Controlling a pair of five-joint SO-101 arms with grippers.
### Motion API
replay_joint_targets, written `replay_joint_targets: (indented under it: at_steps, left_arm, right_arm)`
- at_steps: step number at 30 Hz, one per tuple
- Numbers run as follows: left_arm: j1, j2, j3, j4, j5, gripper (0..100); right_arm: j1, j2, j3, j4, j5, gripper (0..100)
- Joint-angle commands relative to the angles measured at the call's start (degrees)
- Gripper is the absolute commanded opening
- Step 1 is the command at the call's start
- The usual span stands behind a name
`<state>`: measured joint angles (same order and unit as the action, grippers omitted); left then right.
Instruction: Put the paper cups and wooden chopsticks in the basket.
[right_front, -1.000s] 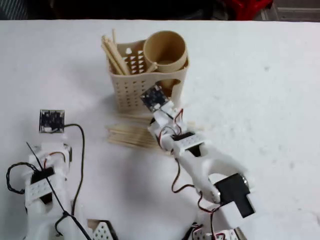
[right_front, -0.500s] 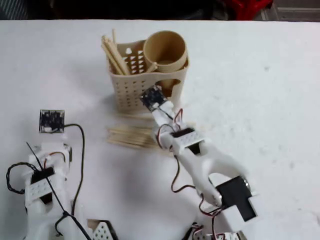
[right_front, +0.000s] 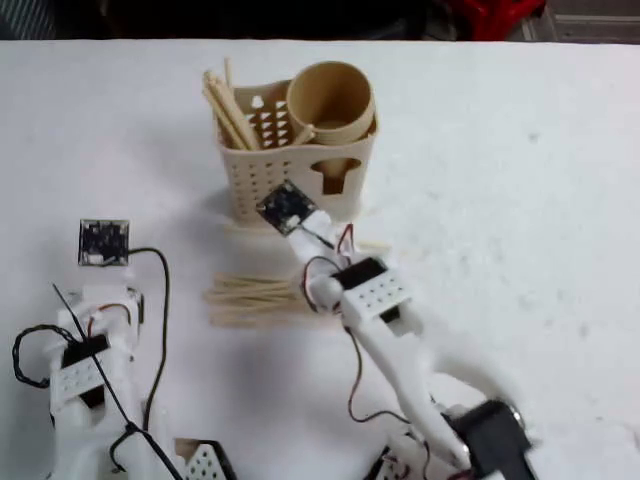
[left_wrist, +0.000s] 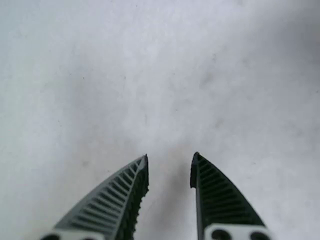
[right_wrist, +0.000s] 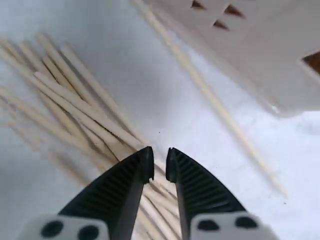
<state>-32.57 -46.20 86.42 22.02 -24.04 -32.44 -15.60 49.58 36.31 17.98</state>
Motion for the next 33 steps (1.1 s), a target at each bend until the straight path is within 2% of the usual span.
replay_joint_targets:
  at_steps: [1,4,8,10,15,22,25,33]
  left_arm:
    - [-0.04,-1.36,-0.35,-0.62,-0.18,15]
    - [-0.04,-1.36,-0.35,-0.62,-0.09,15]
    - [-0.04,-1.36,-0.35,-0.62,-0.09,15]
    - [-0.13,-1.36,-0.35,-0.62,-0.09,15]
    - [-0.13,-1.36,-0.35,-0.62,-0.09,15]
    - [-0.13,-1.36,-0.35,-0.62,-0.09,15]
    - [-0.13,-1.36,-0.35,-0.62,-0.09,15]
    - [-0.13,-1.36,-0.35,-0.62,-0.09,15]
  right_arm:
    - [2.59,-8.92,-1.14,0.66,-0.09,6.3]
    - [7.34,-12.35,-1.05,0.75,1.93,6.3]
    - [12.7,-11.74,-0.79,3.65,23.65,11.8]
    - [14.46,-10.15,-0.18,4.44,29.36,15.5]
    - [17.8,-7.08,2.9,0.4,33.49,15.4]
    - [22.37,-6.2,11.08,-14.37,39.74,15.1]
    - [22.2,-6.2,11.43,-17.01,41.76,15.0]
    - [18.33,-2.86,8.18,-16.84,41.49,14.9]
